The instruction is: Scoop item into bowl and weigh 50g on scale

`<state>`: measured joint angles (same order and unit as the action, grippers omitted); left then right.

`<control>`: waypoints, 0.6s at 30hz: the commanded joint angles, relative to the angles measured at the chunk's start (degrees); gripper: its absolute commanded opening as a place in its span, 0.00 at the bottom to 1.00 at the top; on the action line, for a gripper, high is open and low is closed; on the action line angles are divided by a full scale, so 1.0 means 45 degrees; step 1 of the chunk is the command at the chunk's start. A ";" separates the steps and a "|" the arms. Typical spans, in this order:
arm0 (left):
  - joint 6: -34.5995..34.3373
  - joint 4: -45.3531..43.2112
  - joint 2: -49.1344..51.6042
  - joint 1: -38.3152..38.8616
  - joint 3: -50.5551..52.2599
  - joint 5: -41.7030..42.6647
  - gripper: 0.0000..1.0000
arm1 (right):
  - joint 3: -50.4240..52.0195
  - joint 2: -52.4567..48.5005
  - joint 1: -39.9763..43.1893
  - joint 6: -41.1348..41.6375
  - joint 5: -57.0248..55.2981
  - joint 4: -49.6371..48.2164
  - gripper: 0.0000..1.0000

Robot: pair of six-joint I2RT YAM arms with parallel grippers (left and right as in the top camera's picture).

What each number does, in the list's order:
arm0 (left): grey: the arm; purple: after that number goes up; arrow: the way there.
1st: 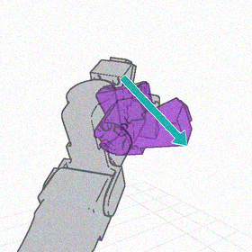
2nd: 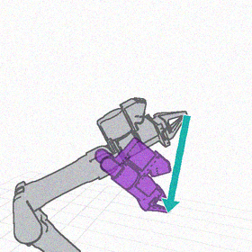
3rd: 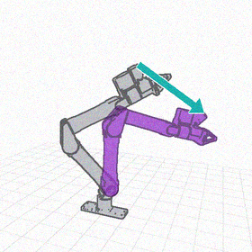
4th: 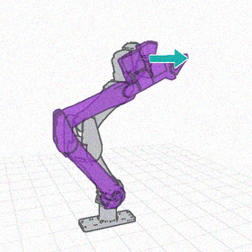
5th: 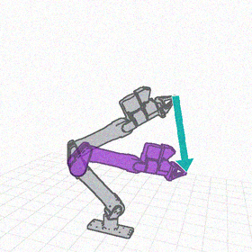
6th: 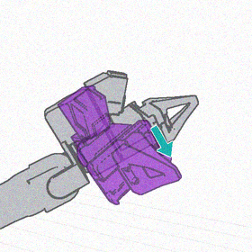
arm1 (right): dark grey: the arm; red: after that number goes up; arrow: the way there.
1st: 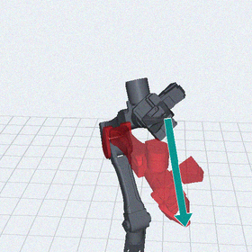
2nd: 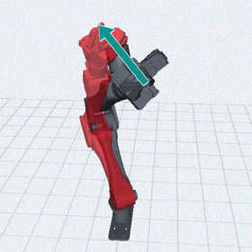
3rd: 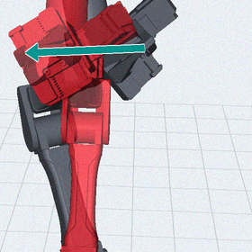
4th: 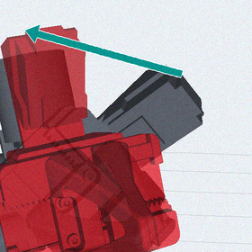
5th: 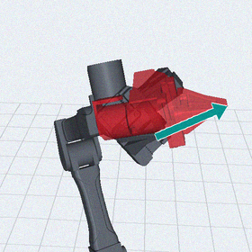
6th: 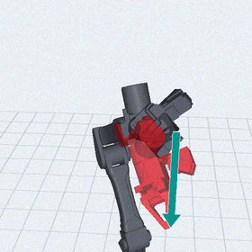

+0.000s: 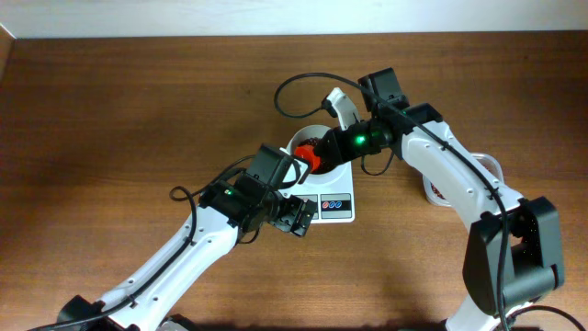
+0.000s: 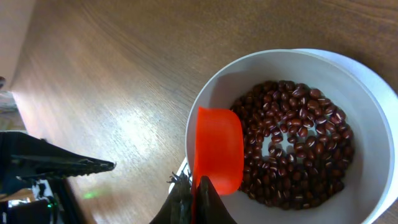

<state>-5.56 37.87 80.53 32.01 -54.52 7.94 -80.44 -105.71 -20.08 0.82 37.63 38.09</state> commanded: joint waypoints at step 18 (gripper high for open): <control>0.0199 -0.0019 0.0024 -0.0034 0.0068 -0.0053 0.99 | 0.0151 -0.0117 0.3643 0.2817 0.6237 -0.1481 0.04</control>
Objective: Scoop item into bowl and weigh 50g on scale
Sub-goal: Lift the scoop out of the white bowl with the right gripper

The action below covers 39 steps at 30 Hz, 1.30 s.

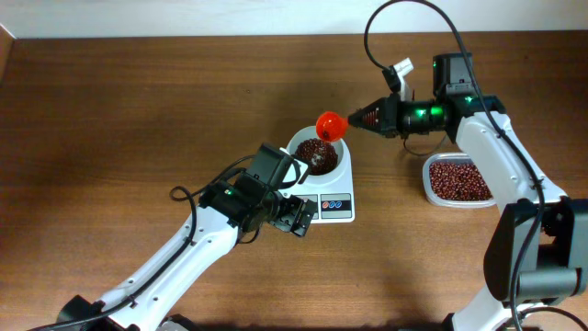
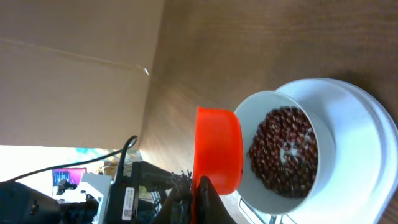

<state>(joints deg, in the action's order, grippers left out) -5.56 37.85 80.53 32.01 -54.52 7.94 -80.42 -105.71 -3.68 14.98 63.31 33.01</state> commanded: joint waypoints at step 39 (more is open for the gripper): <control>0.0199 -0.0015 0.0024 -0.0034 0.0068 -0.0053 0.99 | 0.0146 -0.0121 -0.2108 -0.2574 -0.4974 -0.0141 0.04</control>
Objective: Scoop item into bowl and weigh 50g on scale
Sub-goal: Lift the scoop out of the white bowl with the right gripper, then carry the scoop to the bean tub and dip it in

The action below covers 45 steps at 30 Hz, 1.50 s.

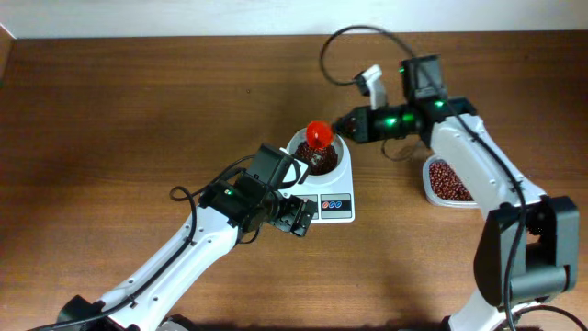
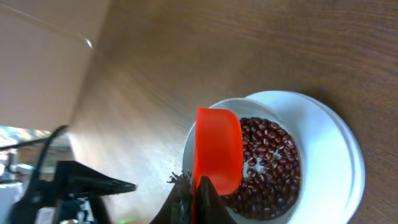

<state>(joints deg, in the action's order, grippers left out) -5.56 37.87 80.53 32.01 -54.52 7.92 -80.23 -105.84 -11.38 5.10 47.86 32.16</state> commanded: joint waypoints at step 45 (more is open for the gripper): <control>0.0199 -0.0019 0.0024 -0.0034 0.0068 -0.0044 0.99 | -0.2885 0.1132 0.4284 0.0398 -1.2803 0.9870 0.04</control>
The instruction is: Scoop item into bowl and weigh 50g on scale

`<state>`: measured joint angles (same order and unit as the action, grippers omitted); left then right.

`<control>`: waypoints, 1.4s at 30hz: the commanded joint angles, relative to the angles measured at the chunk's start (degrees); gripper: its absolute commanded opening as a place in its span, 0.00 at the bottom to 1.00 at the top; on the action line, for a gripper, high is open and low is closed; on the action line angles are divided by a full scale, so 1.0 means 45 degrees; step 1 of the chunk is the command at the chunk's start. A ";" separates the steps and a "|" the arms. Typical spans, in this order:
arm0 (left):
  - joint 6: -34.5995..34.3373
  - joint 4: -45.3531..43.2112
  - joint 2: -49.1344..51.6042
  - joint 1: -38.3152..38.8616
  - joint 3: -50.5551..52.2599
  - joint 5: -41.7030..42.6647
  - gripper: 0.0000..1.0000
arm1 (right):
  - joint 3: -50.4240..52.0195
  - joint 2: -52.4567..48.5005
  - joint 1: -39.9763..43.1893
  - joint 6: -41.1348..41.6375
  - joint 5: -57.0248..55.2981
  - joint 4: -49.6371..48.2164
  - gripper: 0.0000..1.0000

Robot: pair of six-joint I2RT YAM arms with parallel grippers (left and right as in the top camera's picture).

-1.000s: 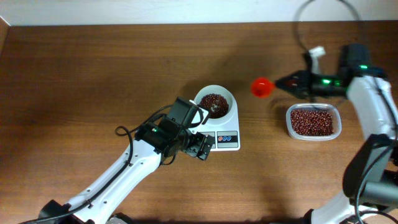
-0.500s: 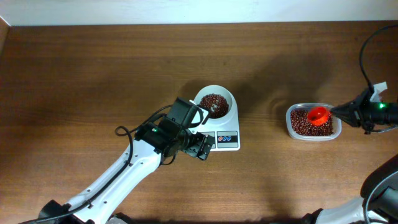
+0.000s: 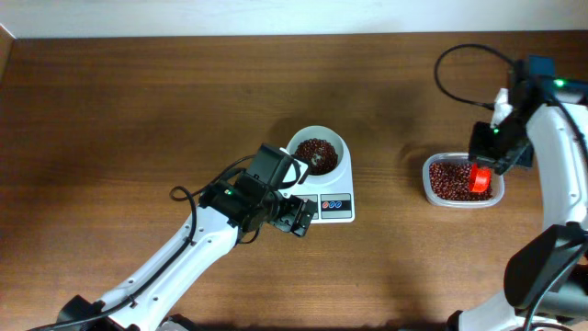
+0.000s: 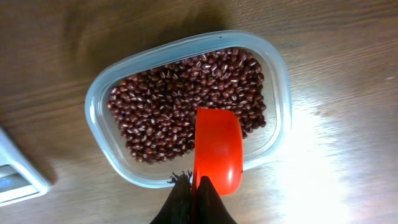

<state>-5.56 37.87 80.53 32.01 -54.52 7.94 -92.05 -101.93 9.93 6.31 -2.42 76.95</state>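
My right gripper (image 4: 194,190) is shut on the handle of an orange-red scoop (image 4: 217,149), whose cup hangs over the near edge of a clear tub of red beans (image 4: 180,112). From overhead the scoop (image 3: 480,178) shows above the tub (image 3: 452,180) at the right. A white bowl of beans (image 3: 318,154) sits on the white scale (image 3: 333,195) at the centre. My left gripper (image 3: 299,218) rests beside the scale's left front corner; its jaws cannot be read.
The brown wooden table (image 3: 119,119) stretches to the left and front. The right arm (image 3: 560,129) comes in from the right edge, its cable looping above the tub. The left arm (image 3: 184,257) runs in from the bottom left.
My right gripper has gone with the scoop from over the bowl on the scale to over the bean tub at the right. The left arm has not moved.
The scoop was held over the bowl's rim on the scale. Then it was held just right of the bowl, then over the bowl again. Now it hangs above the bean tub. The left arm stayed by the scale throughout.
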 commanded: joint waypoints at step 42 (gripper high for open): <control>0.0204 0.0029 0.0024 -0.0044 0.0068 -0.0053 0.99 | -0.0238 -0.2453 -0.6232 -0.4405 0.7043 -0.6348 0.04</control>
<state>-5.56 37.89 80.53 32.01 -54.52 7.94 -92.25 -111.50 -17.85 -12.43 29.76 48.23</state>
